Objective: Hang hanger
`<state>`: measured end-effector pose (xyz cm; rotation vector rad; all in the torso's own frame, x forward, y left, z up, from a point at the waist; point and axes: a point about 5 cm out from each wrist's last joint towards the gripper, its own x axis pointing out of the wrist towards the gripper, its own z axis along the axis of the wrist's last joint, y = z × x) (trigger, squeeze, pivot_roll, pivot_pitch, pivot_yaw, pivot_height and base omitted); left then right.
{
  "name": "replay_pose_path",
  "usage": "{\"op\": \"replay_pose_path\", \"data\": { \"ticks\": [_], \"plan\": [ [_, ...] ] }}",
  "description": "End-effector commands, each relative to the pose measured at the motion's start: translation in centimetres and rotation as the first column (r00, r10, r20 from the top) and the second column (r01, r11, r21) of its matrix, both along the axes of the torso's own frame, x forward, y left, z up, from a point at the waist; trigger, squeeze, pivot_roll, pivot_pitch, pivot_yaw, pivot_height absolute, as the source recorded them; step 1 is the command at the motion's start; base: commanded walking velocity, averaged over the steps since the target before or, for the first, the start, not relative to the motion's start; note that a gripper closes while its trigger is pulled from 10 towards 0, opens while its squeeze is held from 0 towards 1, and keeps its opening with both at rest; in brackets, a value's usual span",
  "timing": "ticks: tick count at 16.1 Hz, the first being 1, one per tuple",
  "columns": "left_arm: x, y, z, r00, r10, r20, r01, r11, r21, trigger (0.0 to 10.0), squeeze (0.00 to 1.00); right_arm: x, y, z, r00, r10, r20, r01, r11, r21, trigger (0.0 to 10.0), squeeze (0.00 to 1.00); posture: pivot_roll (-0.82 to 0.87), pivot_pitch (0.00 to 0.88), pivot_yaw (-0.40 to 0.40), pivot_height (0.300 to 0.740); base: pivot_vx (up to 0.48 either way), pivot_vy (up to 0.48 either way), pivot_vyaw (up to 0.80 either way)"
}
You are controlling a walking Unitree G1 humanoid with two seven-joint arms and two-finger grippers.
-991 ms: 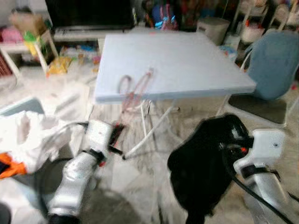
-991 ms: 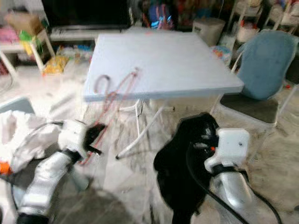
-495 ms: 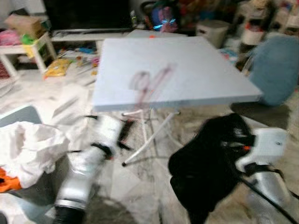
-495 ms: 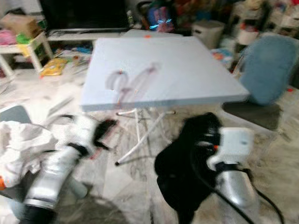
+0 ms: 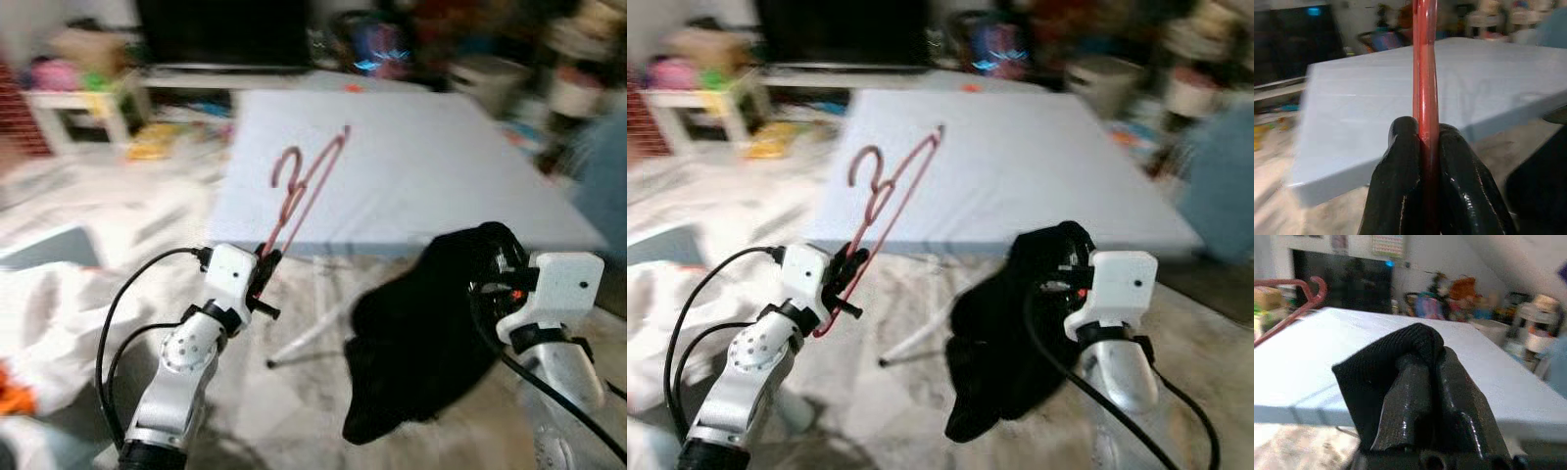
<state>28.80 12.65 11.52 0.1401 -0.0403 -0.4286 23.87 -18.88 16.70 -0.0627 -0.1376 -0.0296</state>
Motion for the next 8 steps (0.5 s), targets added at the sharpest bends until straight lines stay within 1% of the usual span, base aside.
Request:
{"op": "replay_pose_path", "data": {
  "ticks": [1,3,6,8],
  "plan": [
    [0.1,0.8,0.6,0.999,0.019,0.029,-0.02,1.0,0.017,10.0,0.0,0.2,0.8,1.0,0.998,0.027,0.054,-0.027,1.0,-0.001,10.0,0.0,0.09,0.0,-0.048,0.74,0.42,0.0,0.59],
    [0.0,0.2,0.5,1.0,-0.017,0.026,0.017,1.0,0.021,10.0,0.0,0.2,1.1,0.8,0.998,0.032,0.05,-0.032,0.999,-0.001,10.0,0.0,0.08,0.0,-0.041,0.74,0.418,0.0,0.53],
    [0.4,-0.1,0.7,0.999,-0.03,0.034,0.029,0.999,0.024,10.0,0.0,0.4,1.3,1.0,0.997,0.025,0.069,-0.026,1.0,0.003,10.0,0.0,0.08,0.0,-0.032,0.74,0.419,0.0,0.54],
    [0.6,-0.3,0.9,0.998,-0.047,0.037,0.046,0.999,0.022,10.0,0.0,0.6,1.0,0.7,0.999,-0.019,0.046,0.018,1.0,0.024,10.0,0.0,0.08,0.0,-0.031,0.74,0.418,0.0,0.0]
  ]
}}
